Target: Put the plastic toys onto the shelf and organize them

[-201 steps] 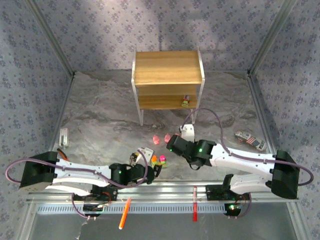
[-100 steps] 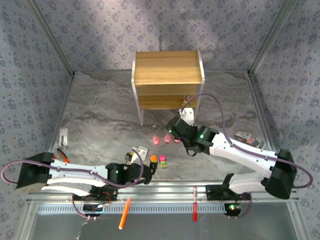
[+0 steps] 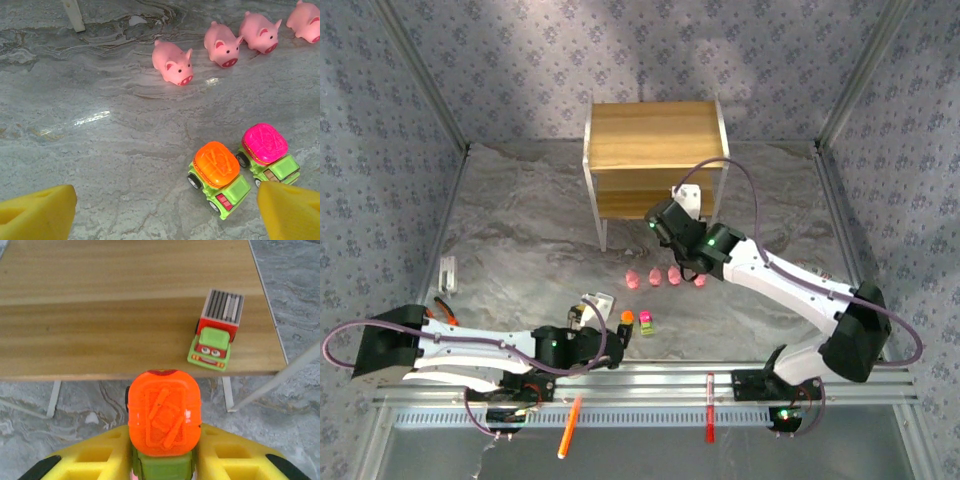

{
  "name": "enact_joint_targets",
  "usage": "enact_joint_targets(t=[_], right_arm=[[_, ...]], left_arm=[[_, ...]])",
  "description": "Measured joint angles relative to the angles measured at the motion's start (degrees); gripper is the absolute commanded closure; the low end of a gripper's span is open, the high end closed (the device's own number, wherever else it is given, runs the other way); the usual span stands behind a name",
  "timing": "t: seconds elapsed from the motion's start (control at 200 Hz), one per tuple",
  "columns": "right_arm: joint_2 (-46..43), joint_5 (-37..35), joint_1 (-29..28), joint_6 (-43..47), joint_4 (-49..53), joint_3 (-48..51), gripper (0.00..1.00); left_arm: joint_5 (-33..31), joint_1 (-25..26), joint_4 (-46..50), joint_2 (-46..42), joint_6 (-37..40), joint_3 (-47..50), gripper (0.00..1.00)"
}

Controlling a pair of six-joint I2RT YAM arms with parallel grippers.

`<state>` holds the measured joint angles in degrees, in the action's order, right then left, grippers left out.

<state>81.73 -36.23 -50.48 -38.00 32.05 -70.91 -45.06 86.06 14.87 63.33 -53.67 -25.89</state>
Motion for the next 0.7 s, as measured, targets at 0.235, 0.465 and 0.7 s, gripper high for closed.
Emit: enact_joint_targets(t=[0.235, 0.465, 0.7], right_arm=[[3.26, 0.02, 1.09, 0.15, -1.44, -1.84, 0.68], [6.84, 0.37, 1.79, 0.15, -2.62, -4.35, 0.68], [9.7, 0.72, 2.84, 0.17, -3.32, -6.21, 0.68]], left_arm=[[0.02, 0.0, -0.02, 0.63, 0.02, 0.0, 0.07], [0.02, 0.0, -0.04, 0.63, 0.0, 0.0, 0.07], [0.02, 0.0, -0.04, 0.63, 0.0, 0.0, 0.07]])
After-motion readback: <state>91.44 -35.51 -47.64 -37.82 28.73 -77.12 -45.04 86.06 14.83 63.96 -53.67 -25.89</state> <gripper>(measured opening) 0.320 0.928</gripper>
